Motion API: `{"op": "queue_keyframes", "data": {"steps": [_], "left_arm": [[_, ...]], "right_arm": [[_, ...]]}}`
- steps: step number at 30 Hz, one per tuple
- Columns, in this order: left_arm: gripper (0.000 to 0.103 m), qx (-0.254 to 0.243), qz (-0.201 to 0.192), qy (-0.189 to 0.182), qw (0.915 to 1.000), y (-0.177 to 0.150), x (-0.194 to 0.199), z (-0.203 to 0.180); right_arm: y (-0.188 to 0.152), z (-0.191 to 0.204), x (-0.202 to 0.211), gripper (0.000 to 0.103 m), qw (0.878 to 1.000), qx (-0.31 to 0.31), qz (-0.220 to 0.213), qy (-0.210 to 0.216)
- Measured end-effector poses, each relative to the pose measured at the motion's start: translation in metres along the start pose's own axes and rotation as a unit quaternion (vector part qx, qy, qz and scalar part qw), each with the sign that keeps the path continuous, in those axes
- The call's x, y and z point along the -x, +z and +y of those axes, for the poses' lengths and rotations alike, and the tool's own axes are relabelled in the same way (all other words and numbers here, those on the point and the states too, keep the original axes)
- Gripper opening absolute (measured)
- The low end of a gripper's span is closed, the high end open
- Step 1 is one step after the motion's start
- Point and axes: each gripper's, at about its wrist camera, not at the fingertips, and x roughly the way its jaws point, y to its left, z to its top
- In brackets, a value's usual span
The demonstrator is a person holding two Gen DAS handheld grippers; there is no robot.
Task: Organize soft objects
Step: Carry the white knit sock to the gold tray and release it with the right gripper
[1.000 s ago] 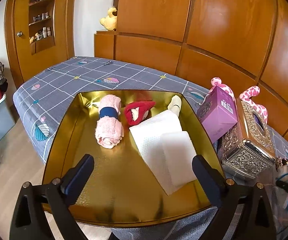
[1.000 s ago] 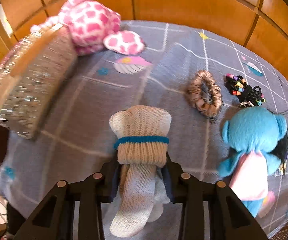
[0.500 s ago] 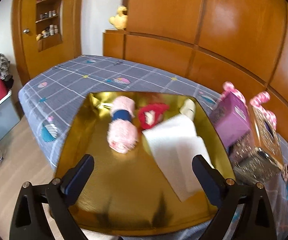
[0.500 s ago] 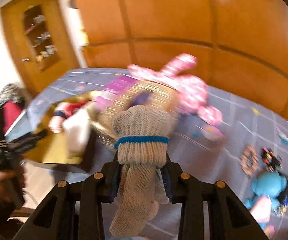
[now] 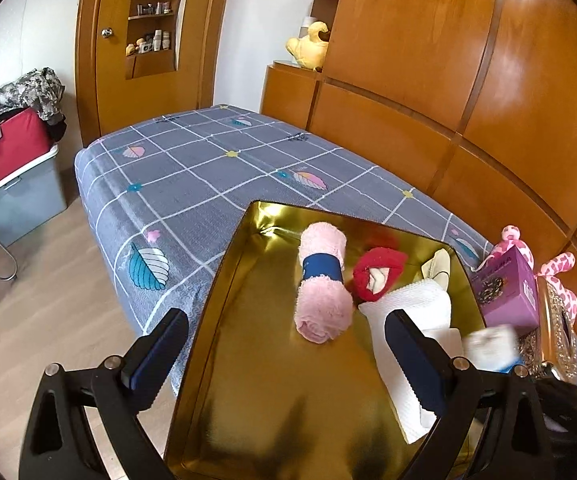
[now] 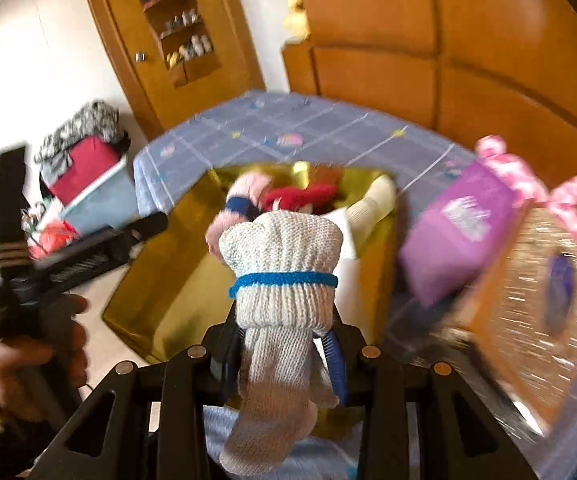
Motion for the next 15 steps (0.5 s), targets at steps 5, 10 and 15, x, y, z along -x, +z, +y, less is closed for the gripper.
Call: {"op": "queue_keyframes", "data": {"steps": [5, 10, 15], "left_arm": [[0.099, -0.008, 0.007, -0.002, 0.9999, -0.004, -0.003, -0.006], [0.099, -0.016, 0.011, -0.008, 0.9998, -0.009, -0.004, -0.012], [0.099, -0.024, 0.005, -0.012, 0.9996, -0.009, 0.0, -0.018]], "right_arm": [[-0.007, 0.0, -0.051, 0.04, 0.999, 0.01, 0.045, -0.026], [-0.017, -0.01, -0.054, 0.045, 0.999, -0.005, 0.052, -0.015], [-0.022, -0.01, -0.026, 0.048, 0.999, -0.007, 0.036, -0.02]]}}
